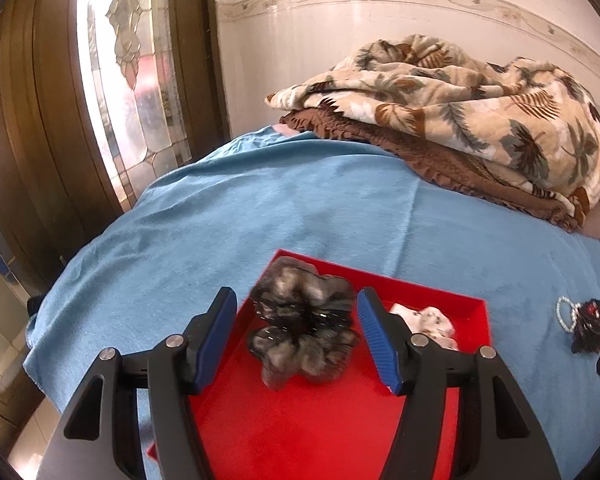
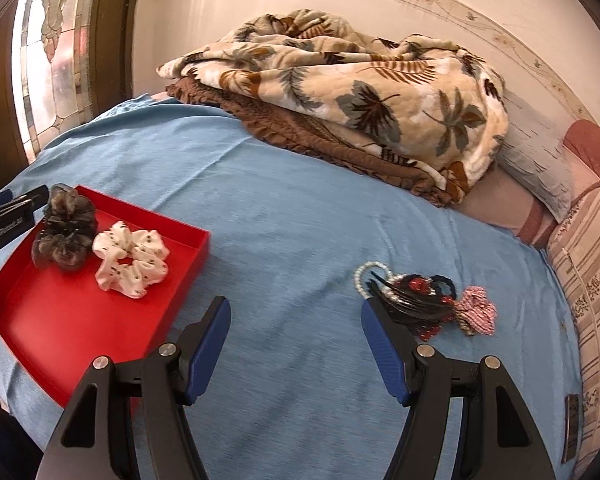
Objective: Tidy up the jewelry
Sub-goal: 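Withdraw both tools from the tray back toward the remaining accessories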
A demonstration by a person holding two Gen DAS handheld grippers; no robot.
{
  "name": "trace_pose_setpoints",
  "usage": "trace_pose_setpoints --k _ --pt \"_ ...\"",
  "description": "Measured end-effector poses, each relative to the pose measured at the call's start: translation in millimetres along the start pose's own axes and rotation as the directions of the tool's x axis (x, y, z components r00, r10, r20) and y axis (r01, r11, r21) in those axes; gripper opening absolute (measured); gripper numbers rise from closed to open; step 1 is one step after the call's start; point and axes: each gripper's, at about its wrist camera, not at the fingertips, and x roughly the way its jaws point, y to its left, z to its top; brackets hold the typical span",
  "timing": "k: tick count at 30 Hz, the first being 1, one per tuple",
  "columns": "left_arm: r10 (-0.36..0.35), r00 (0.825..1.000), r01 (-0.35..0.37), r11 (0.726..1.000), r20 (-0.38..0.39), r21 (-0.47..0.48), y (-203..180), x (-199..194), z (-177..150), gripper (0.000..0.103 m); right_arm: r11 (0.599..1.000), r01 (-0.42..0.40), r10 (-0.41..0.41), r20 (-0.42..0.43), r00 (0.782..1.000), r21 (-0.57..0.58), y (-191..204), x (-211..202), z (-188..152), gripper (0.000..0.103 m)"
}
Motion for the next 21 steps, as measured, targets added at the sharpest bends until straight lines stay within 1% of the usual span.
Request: trace_pose_setpoints --k 4,6,7,9,11,16,18,21 --pt "-0.013 1.000 0.011 0.998 0.022 0.062 -24 -21 -5 0.062 0.999 0.029 -0.029 -0.004 1.000 0.023 -22 -2 -6 0.072" --pt "-0.036 0.999 0.034 0.996 0.027 0.088 -38 -33 -7 0.064 0.998 0.045 -0.045 -0.006 0.999 0.034 -35 -4 -11 0.072" --pt "-0.049 0.998 0.046 0.994 0.032 0.100 -45 -40 -8 0.067 0.998 0.056 -0.056 -0.006 0.998 0.041 -42 -5 -13 0.072" --pt "-0.069 0.997 0.063 0.990 0.041 0.127 -61 -51 -10 0.070 0.996 0.073 -0.073 -0.006 0.997 0.052 -56 -6 -18 0.075" --pt "-0.091 0.995 0.084 0.984 0.044 0.155 -78 -61 -12 0.070 0.994 0.089 -0.088 -0.008 0.996 0.066 -70 -7 -23 0.076" --pt "-0.145 0.989 0.139 0.965 0.010 0.221 -124 -69 -17 0.070 0.986 0.125 -0.122 -0.035 0.992 0.108 -106 -1 -34 0.076" --pt "-0.154 0.988 0.152 0.959 -0.009 0.241 -140 -69 -20 0.070 0.983 0.137 -0.132 -0.048 0.990 0.124 -121 3 -39 0.076" --pt "-0.188 0.981 0.194 0.943 -0.048 0.272 -167 -67 -25 0.070 0.976 0.158 -0.150 -0.068 0.986 0.147 -143 9 -47 0.076"
